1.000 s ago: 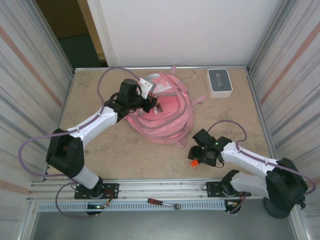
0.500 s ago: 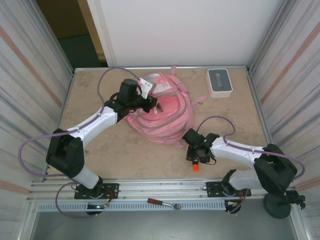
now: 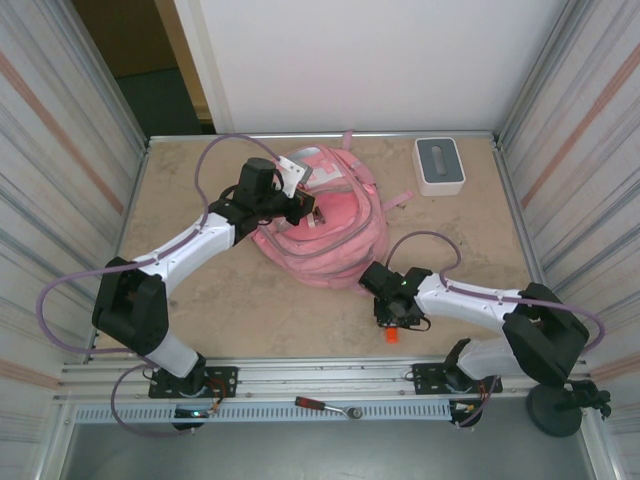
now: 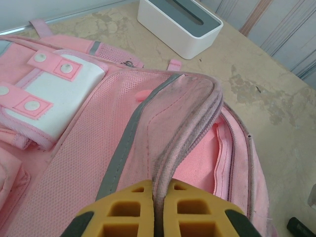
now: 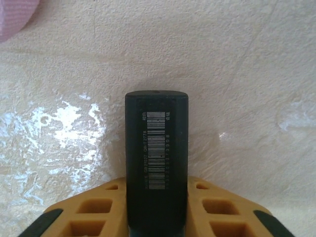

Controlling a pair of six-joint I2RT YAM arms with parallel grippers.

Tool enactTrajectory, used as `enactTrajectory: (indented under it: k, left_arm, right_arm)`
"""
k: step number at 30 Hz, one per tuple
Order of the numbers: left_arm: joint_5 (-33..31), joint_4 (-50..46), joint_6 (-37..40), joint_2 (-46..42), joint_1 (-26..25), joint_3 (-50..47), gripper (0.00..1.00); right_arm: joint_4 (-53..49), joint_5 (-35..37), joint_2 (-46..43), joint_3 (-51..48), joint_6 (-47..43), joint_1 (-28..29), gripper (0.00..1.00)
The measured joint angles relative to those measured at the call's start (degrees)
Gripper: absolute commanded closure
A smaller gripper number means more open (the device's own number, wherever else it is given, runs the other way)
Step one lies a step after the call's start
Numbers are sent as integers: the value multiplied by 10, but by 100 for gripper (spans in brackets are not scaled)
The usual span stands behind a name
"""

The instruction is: Pack the student bag

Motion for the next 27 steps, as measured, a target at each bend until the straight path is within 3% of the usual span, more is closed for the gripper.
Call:
enactTrajectory:
  k: [6,13,20,27]
  left_arm:
    - [0,0,0,0,0,0,100]
    - [1,-7,-1,0,0,10,100]
    - [5,-36,-3,0,0,43,100]
    - [10,-50,-3,0,3,53,100]
  right_arm:
    - [-2,-18,-24,46,-30,-17,83]
    - [93,-115,-70,138,-48,-103,82]
    - [268,-202,16,195,-3,-156,82]
    - [378,-215,132,239,63,-184,81]
